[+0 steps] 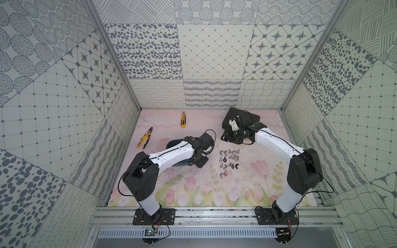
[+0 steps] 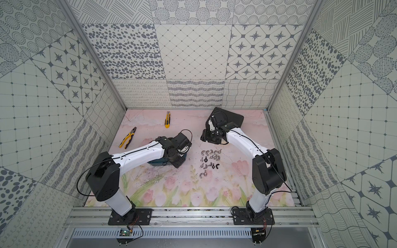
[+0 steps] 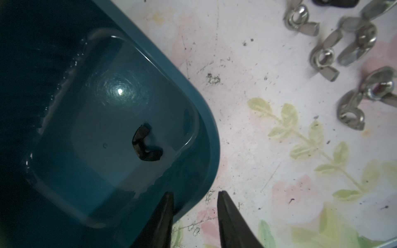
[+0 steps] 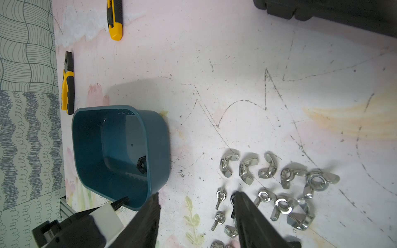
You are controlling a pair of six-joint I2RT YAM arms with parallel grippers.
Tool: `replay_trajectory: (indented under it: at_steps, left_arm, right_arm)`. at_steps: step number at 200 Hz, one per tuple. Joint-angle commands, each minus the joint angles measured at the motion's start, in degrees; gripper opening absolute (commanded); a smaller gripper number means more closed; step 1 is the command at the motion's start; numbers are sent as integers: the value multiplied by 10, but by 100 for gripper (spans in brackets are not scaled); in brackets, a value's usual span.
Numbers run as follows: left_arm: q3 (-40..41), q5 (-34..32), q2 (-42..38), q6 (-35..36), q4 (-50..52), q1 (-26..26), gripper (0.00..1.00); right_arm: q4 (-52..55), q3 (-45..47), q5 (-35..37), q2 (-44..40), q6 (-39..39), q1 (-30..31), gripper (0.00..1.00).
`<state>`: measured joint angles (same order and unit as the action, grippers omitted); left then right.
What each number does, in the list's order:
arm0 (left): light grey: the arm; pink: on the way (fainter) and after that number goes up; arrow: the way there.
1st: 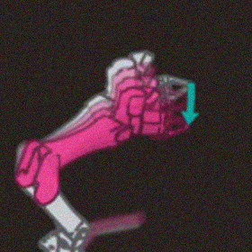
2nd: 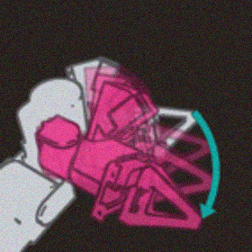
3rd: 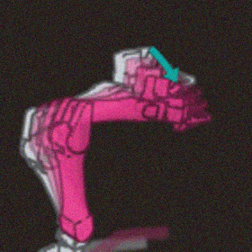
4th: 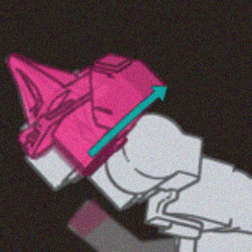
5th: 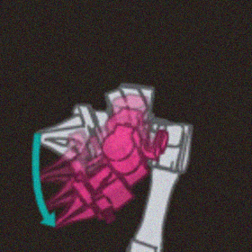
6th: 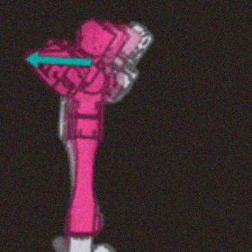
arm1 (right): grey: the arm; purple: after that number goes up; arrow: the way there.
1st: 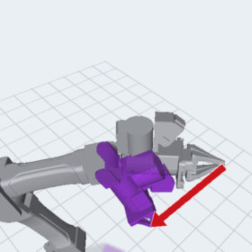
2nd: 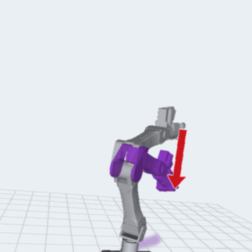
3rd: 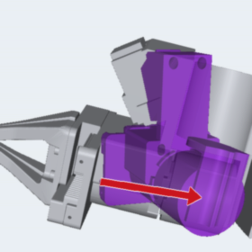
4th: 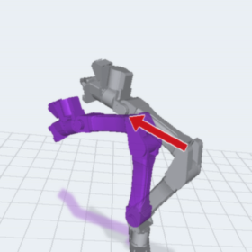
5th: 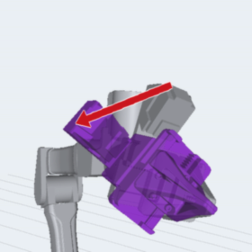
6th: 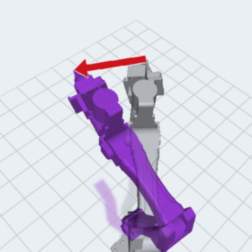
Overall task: Take out the wing nut from the storage box
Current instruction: Adjust the storage box at the center of the board.
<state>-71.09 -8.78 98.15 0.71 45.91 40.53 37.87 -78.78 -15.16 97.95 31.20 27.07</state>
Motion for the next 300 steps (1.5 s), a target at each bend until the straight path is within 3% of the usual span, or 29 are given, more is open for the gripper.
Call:
replay_trajectory:
  at_steps: [1, 26, 52, 97, 131, 177, 212, 266, 300]
  left_arm:
    - [-9, -17, 17, 20, -14, 0, 37]
    - [-9, -7, 6, 18, -22, -3, 34]
    - [-21, 9, 14, 8, -4, -15, 23]
    - [-29, 33, 35, -36, 4, -31, 18]
    - [-68, 39, 55, -137, 18, -51, 16]
    - [-111, 37, 82, -327, -3, -56, 13]
    - [-154, 20, 120, -401, -1, -56, 11]
    - [-204, 3, 161, -483, -10, -54, 12]
    - [-217, 13, 156, -494, -26, -55, 26]
  right_arm:
    - [-19, 8, -7, -6, -7, 1, 60]
    - [-19, 10, -7, -7, -9, 0, 60]
    - [-20, 8, -10, -5, -9, 0, 59]
    - [-22, 12, -10, -7, -11, 0, 59]
    - [-23, 18, -11, -9, -12, 0, 59]
    - [-26, 28, -13, -14, -13, -2, 59]
    - [-26, 43, -11, -29, -17, -6, 59]
    - [-26, 60, -9, -50, -19, -17, 60]
    - [-25, 59, -10, -55, -22, -17, 60]
